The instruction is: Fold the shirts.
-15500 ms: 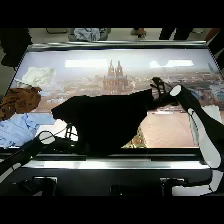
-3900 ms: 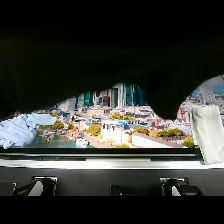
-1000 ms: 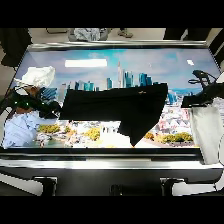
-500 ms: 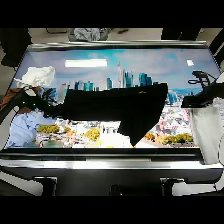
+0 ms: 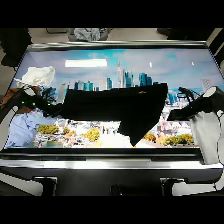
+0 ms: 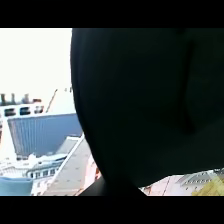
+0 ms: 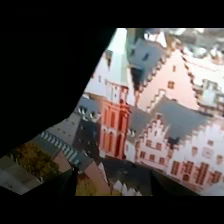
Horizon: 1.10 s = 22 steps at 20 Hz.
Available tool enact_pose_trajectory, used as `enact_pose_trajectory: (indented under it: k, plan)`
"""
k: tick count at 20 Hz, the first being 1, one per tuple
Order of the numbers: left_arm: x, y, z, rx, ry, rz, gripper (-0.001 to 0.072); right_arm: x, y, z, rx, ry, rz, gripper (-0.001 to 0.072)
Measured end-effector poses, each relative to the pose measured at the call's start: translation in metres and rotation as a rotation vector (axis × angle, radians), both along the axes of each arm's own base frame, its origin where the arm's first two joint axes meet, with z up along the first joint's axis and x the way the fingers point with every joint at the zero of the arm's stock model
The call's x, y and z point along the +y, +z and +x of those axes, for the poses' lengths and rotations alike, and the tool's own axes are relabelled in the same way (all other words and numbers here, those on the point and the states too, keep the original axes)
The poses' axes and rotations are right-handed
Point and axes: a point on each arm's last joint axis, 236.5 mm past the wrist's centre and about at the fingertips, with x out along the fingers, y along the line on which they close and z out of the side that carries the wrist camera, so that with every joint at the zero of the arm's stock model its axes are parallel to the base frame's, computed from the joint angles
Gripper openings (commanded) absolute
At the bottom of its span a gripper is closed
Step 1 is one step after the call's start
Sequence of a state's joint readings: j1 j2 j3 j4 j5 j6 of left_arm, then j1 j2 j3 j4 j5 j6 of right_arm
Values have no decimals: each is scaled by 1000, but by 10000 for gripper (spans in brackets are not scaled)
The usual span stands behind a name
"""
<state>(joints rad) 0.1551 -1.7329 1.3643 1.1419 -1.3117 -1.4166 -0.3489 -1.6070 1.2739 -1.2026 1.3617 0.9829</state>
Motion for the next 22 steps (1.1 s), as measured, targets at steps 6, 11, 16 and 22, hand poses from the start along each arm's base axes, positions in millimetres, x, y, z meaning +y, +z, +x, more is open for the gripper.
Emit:
enact_pose_trajectory:
  k: [6,11,16,22]
  plan:
    - [-1,8,3,-22,1,-5,33,43,-20,13,-26,-64,158,494]
    - [1,13,4,-35,8,-6,32,74,-33,27,-39,-62,169,33]
    - [13,74,26,-205,0,23,30,71,22,61,-221,-2,121,32]
    - [20,370,39,-959,59,149,30,19,341,81,-996,138,-356,33]
